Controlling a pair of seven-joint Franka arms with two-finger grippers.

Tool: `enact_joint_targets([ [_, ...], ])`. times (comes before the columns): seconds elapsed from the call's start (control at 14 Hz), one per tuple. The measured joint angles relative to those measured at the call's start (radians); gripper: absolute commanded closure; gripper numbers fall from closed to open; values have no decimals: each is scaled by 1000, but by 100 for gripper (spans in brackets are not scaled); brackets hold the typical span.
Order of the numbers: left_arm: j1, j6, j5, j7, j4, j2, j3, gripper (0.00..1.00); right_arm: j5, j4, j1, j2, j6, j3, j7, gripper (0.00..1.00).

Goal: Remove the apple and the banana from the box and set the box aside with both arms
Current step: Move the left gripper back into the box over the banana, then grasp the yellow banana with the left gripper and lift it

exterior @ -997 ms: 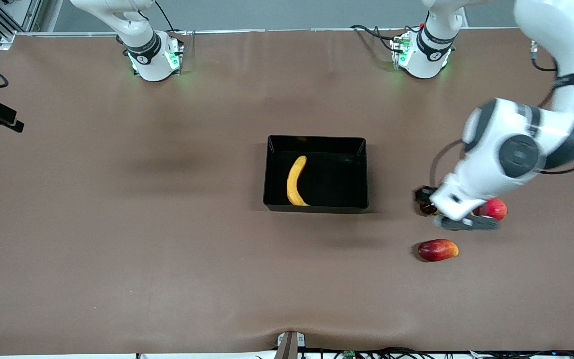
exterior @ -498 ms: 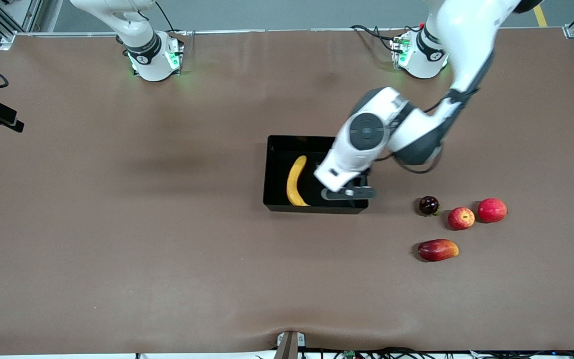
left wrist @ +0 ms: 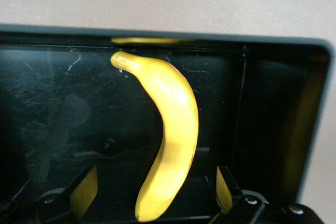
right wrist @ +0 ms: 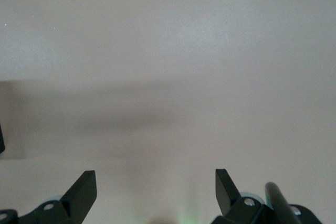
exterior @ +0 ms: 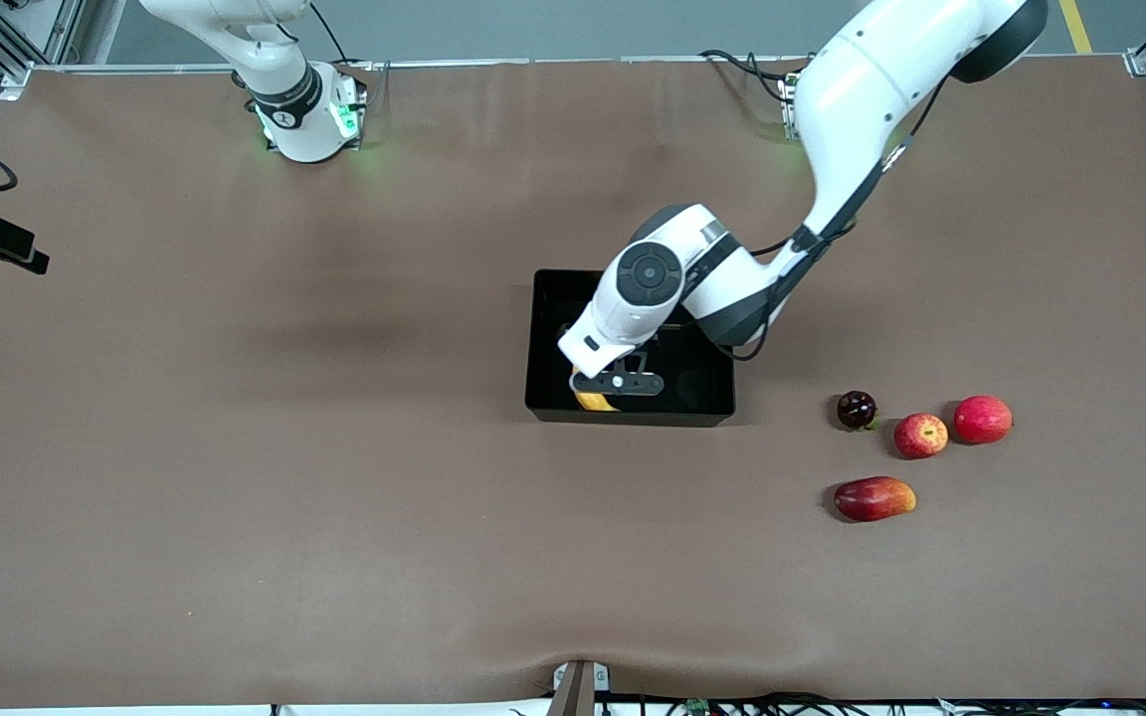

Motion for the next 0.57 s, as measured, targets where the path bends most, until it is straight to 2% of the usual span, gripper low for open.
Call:
enact_joint_targets([
  [0.21,-116,66,0,-49,3,33,98,0,0,6,1,0,-6,2,0,0],
  [0.28,-137,90,0,-71,3,47,111,10,0,7,1,0,-8,2,0,0],
  [0.36,-147,112,0,-88,3,60,117,28,0,8,1,1,-9,1,0,0],
  [0.5,-151,134,0,-97,4,78,118,77,0,8,0,3,-10,0,0,0],
  [0.57,-151,137,0,-97,6,81,120,98,0,8,0,4,-11,0,0,0],
])
